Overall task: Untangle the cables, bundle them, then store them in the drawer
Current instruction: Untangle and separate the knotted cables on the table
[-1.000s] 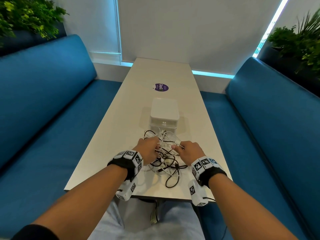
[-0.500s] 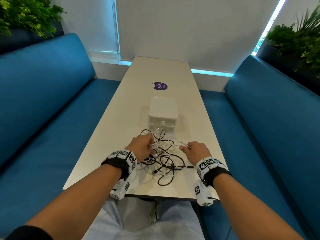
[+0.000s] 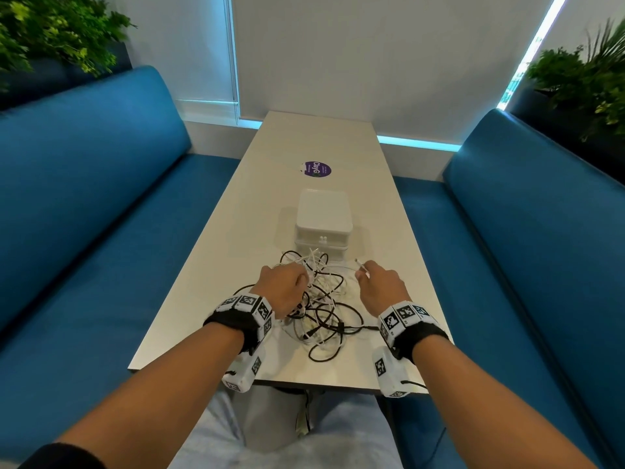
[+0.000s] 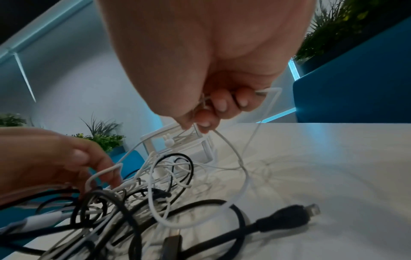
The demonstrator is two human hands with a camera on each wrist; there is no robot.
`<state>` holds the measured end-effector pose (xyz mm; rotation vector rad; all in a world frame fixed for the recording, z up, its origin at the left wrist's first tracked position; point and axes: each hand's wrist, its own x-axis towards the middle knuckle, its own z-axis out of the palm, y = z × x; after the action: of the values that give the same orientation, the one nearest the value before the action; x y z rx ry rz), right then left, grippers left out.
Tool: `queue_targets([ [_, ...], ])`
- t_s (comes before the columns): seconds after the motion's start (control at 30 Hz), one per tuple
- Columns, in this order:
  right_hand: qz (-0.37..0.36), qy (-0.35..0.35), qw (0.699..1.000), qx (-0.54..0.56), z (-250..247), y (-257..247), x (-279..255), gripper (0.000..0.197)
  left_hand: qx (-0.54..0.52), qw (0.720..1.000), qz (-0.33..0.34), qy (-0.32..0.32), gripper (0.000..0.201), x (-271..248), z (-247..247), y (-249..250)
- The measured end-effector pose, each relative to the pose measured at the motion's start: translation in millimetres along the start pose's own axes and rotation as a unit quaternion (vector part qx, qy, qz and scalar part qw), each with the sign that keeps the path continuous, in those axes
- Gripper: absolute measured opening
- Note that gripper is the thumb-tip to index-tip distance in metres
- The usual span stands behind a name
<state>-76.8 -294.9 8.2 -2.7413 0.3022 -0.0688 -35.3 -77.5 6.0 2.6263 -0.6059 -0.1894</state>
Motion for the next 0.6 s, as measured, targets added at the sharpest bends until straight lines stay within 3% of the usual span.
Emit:
queue_targets([
  [0.2,-0.083,0.017,0.991,0.108,-1,-11,0,0.029,0.121,0.99,0.057,0.048,0.032,-3,13,2],
  [0.33,-0.201,-0.051,0.971,0.116,4,-29,-9,0.029,0.217,0.971,0.08,0.058,0.037,-5,18,14],
  [0.6,-0.147,-0.074,0.984,0.074,10,-31,-2,0.017,0.099,0.99,0.093,0.033,0.021,-11,7,17],
])
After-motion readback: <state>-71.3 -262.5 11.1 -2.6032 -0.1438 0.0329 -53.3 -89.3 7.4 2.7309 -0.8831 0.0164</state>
